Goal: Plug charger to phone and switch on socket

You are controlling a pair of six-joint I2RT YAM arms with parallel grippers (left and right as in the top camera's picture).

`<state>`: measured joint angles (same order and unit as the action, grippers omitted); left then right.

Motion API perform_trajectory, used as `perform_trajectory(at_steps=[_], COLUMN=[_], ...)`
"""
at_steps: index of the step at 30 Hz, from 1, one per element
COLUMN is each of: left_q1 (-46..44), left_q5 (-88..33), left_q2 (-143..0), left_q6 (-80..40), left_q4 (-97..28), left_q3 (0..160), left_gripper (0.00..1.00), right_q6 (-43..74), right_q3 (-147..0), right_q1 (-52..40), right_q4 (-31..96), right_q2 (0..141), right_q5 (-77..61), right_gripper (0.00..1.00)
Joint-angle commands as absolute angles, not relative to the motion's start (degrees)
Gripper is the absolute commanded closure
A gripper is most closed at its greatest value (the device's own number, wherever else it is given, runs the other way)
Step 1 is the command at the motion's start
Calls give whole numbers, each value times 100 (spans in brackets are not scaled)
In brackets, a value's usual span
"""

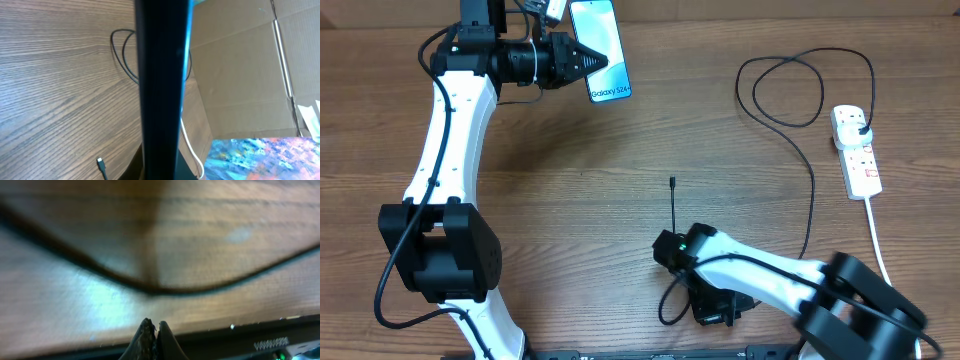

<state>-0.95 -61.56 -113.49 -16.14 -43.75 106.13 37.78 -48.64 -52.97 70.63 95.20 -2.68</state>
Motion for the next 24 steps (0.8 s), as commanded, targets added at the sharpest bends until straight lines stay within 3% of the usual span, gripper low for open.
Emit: perform_trajectory(at_steps=[1, 3, 4, 7, 9, 11, 18, 24], left_q1=[-34, -38, -38, -38, -38, -38, -38, -38], left_q5=[-6101, -6104, -6104, -6106, -6106, -6104, -6104, -6106], left_q2=[-11273, -11273, -11273, -11273, -11273, -11273, -11273, -11273], left_q6=[-1588, -1588, -1588, -1588, -1588, -1586, -1586, -1588], left_q4=[-4348, -4348, -4346, -4348, -4348, -4348, -4348, -4351], left_q3=[10702, 10702, 10702, 10702, 10702, 10702, 10702, 10702], left_gripper=[96, 96, 96, 96, 96, 96, 96, 96], right_q6=[4117, 4115, 4112, 4036, 3806, 3343, 2480, 2410], right_q3=[-5155, -5352, -5428, -5927, -6296, -6757, -8676, -9596], right_q1=[-5280, -5229, -5201, -4989, -4744, -4412, -3273, -3050], right_q4=[7177, 7310, 7347, 7404, 7314, 7367, 7964, 8060], right_q2=[8713, 8501, 8447, 8390, 8392, 8455, 9332, 10709], right_q5=[-366, -351, -349, -342, -377, -637, -902, -309], right_gripper=[96, 96, 90, 59, 44, 37, 34, 32])
